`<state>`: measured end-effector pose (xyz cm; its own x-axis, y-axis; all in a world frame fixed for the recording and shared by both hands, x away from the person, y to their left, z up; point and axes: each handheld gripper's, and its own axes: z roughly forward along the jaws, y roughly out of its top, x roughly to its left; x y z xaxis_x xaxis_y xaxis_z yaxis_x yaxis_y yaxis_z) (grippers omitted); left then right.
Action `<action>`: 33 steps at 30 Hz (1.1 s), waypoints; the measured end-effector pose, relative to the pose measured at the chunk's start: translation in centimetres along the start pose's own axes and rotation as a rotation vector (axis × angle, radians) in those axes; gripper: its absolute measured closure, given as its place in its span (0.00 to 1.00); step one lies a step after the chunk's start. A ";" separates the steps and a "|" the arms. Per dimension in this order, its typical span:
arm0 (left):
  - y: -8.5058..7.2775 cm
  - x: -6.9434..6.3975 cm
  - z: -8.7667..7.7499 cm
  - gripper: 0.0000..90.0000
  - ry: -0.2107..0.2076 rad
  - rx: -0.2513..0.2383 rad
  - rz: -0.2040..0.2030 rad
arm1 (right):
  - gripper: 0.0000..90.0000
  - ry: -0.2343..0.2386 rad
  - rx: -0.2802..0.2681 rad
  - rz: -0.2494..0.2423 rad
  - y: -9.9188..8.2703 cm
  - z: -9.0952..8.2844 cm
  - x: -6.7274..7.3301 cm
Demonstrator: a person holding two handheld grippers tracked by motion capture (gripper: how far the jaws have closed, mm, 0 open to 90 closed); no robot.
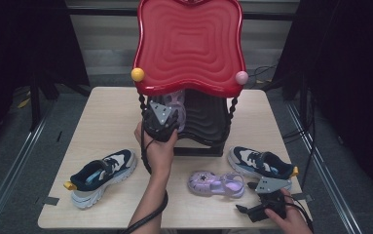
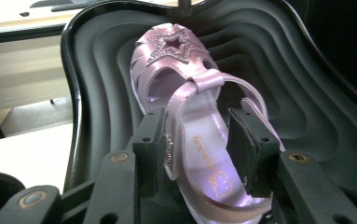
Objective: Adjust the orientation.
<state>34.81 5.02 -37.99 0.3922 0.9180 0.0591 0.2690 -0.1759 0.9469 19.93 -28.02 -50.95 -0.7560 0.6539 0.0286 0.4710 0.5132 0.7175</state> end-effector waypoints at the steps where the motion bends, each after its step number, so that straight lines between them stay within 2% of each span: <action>1: 0.1 0.1 -0.1 0.63 -0.008 0.003 0.005 | 0.10 0.000 0.000 0.000 0.0 0.0 0.0; 7: 0.4 0.3 -0.9 0.59 -0.036 0.014 0.011 | 0.10 0.000 0.001 0.000 0.0 0.0 0.0; 8: 0.4 0.2 -1.0 0.58 -0.041 0.006 -0.002 | 0.10 0.000 0.000 0.000 0.0 0.0 0.0; 17: 0.6 0.3 -1.9 0.54 -0.097 0.035 0.008 | 0.10 0.001 0.001 0.002 0.0 0.0 0.0; 18: 0.6 0.2 -1.9 0.53 -0.100 0.031 -0.004 | 0.10 0.001 0.001 0.002 0.0 0.0 0.0; 21: 0.7 0.2 -2.2 0.50 -0.114 0.034 -0.006 | 0.10 0.001 0.000 0.001 0.0 0.0 0.0; 22: 0.7 0.3 -2.4 0.49 -0.121 0.044 0.009 | 0.10 0.001 0.001 0.001 0.0 0.0 0.0; 24: 0.7 0.3 -2.5 0.48 -0.128 0.049 -0.001 | 0.10 0.001 0.001 0.000 0.0 0.0 0.0; 31: 0.2 0.6 -3.1 0.43 -0.158 0.064 0.015 | 0.10 0.001 0.001 0.001 0.0 0.0 0.0; 33: -0.1 0.7 -3.2 0.42 -0.170 0.073 0.000 | 0.10 0.000 0.001 0.001 0.0 0.0 0.0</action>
<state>32.19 6.82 -37.04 0.5333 0.8459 -0.0012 0.3299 -0.2067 0.9211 19.93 -28.02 -50.94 -0.7558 0.6542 0.0295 0.4721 0.5130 0.7169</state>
